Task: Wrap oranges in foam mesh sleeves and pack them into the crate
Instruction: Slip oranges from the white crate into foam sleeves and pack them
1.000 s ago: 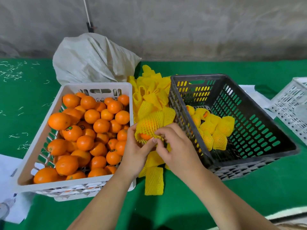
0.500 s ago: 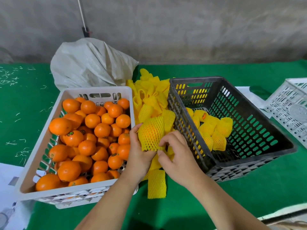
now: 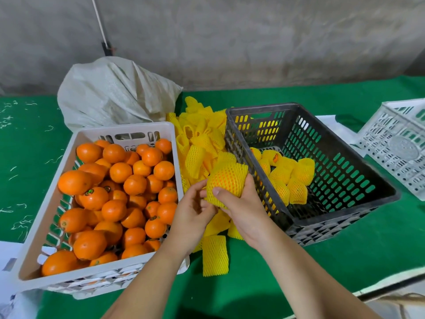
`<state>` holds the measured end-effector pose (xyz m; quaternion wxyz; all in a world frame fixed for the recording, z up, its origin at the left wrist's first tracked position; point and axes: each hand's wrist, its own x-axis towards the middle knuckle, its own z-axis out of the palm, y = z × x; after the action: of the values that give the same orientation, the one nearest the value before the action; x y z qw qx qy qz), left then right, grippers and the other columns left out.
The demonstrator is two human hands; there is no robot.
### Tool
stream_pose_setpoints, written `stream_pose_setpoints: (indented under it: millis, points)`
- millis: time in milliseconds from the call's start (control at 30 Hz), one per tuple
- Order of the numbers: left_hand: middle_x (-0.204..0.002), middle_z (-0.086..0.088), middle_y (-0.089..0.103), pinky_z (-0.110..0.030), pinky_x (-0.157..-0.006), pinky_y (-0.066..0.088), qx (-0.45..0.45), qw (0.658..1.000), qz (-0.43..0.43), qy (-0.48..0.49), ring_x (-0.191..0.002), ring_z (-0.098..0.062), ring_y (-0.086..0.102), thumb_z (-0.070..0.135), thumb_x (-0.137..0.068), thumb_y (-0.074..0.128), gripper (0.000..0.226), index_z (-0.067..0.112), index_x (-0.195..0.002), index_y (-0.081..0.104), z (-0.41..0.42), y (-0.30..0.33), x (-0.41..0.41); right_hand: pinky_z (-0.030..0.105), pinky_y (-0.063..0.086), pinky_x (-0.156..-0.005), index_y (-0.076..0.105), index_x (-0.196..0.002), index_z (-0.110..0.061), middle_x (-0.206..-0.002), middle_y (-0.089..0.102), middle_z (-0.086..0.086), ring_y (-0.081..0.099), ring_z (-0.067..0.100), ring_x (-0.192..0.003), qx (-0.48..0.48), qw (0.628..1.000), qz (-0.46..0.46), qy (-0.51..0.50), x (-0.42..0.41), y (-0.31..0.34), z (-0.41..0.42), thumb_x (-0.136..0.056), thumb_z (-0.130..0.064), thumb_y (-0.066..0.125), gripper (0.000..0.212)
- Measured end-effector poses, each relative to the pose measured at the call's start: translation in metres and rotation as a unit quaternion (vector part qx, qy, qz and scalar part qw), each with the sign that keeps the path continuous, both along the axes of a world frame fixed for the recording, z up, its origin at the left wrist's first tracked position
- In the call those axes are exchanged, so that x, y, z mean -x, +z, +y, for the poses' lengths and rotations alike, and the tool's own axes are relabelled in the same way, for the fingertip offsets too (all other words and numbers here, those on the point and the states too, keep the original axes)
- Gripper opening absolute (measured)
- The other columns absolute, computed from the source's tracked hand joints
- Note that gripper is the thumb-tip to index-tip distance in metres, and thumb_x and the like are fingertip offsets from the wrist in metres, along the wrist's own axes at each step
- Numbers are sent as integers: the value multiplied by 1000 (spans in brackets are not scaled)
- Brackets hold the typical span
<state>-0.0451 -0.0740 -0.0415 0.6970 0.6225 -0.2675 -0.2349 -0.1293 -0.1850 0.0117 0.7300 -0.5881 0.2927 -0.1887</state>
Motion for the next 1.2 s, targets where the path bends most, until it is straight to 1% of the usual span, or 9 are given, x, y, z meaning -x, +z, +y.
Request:
stream_pose_setpoints:
  millis: [233, 367, 567, 633, 800, 900, 1000, 1100, 1200]
  points:
    - [-91, 3, 69, -24, -81, 54, 19, 999, 25, -4, -85, -9, 63, 24, -98, 64, 26, 21, -123, 68, 3, 2, 2, 54, 53, -102, 20, -148, -54, -145, 48, 0, 57, 28, -125, 117, 985, 30, -126, 8, 19, -41, -63, -54, 85, 107]
    - [-93, 2, 67, -24, -85, 55, 31, 999, 34, -1, -86, -11, 64, 7, -107, 56, 26, 20, -128, 65, 3, 4, -2, 51, 41, -114, 8, -152, -50, -157, 32, 3, 43, 29, -139, 195, 949, 55, -241, 11, 34, -100, -83, -20, 84, 107]
    - [-92, 1, 66, -25, -84, 55, 44, 996, 76, -9, -86, -12, 64, 16, -103, 64, 25, 21, -128, 65, -1, 9, -4, 39, 35, -106, -21, -154, -48, -164, -32, -6, -7, 31, -156, 242, 939, 199, -141, -1, 7, -105, -93, -26, 71, 113]
    - [-92, 1, 66, -27, -81, 56, 56, 993, 100, 6, -84, -15, 63, 19, -101, 66, 26, 21, -127, 66, -2, 8, -6, 40, 40, -108, -17, -157, -44, -164, -33, -3, -8, 33, -156, 371, 898, 217, -94, -5, -3, -98, -93, -34, 70, 109]
    - [-94, -2, 67, -27, -79, 56, 89, 985, 145, 18, -84, -16, 63, 10, -104, 62, 24, 18, -125, 68, -4, 7, -9, 54, 24, -121, 21, -159, -31, -170, -4, 12, 8, 38, -155, 679, 676, 285, 37, -16, -27, -69, -92, -50, 58, 79]
    - [-98, -2, 68, -28, -78, 57, 94, 984, 152, 17, -87, -16, 65, 20, -99, 64, 29, 15, -127, 67, 6, 7, -25, 54, 20, -119, 42, -145, -40, -170, 0, 4, 2, 30, -152, 571, 749, 300, 155, -22, -51, -44, -93, -46, 57, 54]
    - [-103, 10, 70, -22, -77, 56, -68, 992, -87, 60, -93, -8, 67, 25, -104, 61, 20, 31, -123, 67, 35, 1, -66, 52, 15, -119, 56, -118, -41, -171, 4, 3, -3, 25, -152, 502, 764, 315, 255, -19, -80, -21, -94, -43, 58, 24]
    - [-129, -1, 62, -41, -98, 52, -385, 865, -319, 41, -120, -24, 60, 23, -102, 62, 38, 24, -140, 58, 63, -16, -103, 53, 5, -121, 60, -115, -43, -171, -11, 3, -18, 28, -154, 455, 731, 355, 363, -13, -100, -5, -92, -47, 59, 23]
    - [-165, -10, 27, -48, -124, 23, -651, 690, -292, -118, -151, -38, 26, 32, -104, 56, 77, 21, -166, 13, 67, -35, -103, 54, 3, -124, 36, -153, -42, -169, -22, 0, -21, 32, -154, 420, 666, 428, 443, -12, -111, 3, -90, -56, 54, 67]
